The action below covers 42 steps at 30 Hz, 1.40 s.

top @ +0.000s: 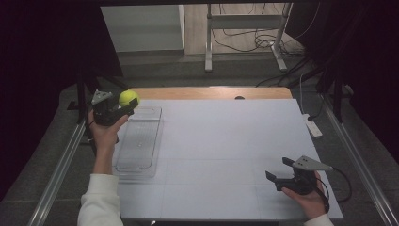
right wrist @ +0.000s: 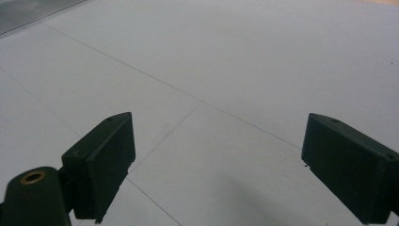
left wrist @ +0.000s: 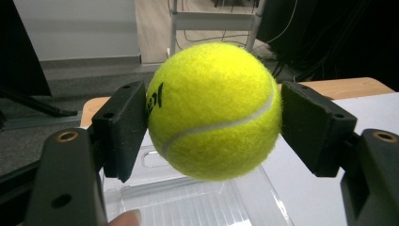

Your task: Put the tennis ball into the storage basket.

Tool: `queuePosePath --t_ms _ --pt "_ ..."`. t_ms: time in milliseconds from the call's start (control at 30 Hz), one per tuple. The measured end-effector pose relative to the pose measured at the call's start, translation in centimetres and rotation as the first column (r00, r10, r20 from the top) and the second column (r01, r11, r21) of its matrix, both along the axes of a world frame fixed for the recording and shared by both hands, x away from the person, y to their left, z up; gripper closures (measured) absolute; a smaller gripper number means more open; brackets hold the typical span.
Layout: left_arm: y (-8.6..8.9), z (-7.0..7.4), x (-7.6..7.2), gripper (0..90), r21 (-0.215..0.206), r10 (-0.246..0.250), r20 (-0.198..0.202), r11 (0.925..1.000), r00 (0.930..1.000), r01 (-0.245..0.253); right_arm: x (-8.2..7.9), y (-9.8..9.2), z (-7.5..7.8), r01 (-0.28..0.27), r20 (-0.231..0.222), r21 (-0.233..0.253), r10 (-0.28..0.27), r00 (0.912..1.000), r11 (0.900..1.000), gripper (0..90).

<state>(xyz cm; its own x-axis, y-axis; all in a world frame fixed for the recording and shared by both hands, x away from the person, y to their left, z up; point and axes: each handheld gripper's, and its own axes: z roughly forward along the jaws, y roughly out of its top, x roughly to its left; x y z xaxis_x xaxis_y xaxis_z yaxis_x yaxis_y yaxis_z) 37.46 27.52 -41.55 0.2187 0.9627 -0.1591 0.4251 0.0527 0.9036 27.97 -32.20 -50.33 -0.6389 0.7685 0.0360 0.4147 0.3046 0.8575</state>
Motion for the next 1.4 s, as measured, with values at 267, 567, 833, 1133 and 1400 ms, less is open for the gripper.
queuePosePath --t_ms 267,567,833,1133,1400 --pt "0.2 -0.5 0.3 27.3 0.008 0.006 -0.019 1.0 0.9998 -0.006 0.0 0.0 0.0 0.0 0.0 0.0 0.0 1.0 1.0 10.7" --pt "0.6 -1.3 0.8 27.3 0.008 0.02 -0.052 0.9998 0.9985 -0.02 0.0 0.0 0.0 0.0 -0.001 0.0 0.0 1.0 1.0 10.7" --pt "0.9 -1.7 1.0 27.3 0.02 0.033 -0.07 0.9993 0.997 -0.032 0.0 0.0 0.0 0.001 0.001 0.001 -0.001 1.0 1.0 10.8" --pt "1.0 -2.4 1.5 27.3 0.034 0.049 -0.105 0.9984 0.9932 -0.045 0.0 0.0 0.0 0.0 0.0 0.001 0.0 1.0 1.0 10.7" --pt "1.3 -3.1 1.9 27.3 0.04 0.059 -0.134 0.9977 0.9893 -0.054 0.0 0.0 0.0 0.0 0.0 0.001 0.0 1.0 1.0 10.7"
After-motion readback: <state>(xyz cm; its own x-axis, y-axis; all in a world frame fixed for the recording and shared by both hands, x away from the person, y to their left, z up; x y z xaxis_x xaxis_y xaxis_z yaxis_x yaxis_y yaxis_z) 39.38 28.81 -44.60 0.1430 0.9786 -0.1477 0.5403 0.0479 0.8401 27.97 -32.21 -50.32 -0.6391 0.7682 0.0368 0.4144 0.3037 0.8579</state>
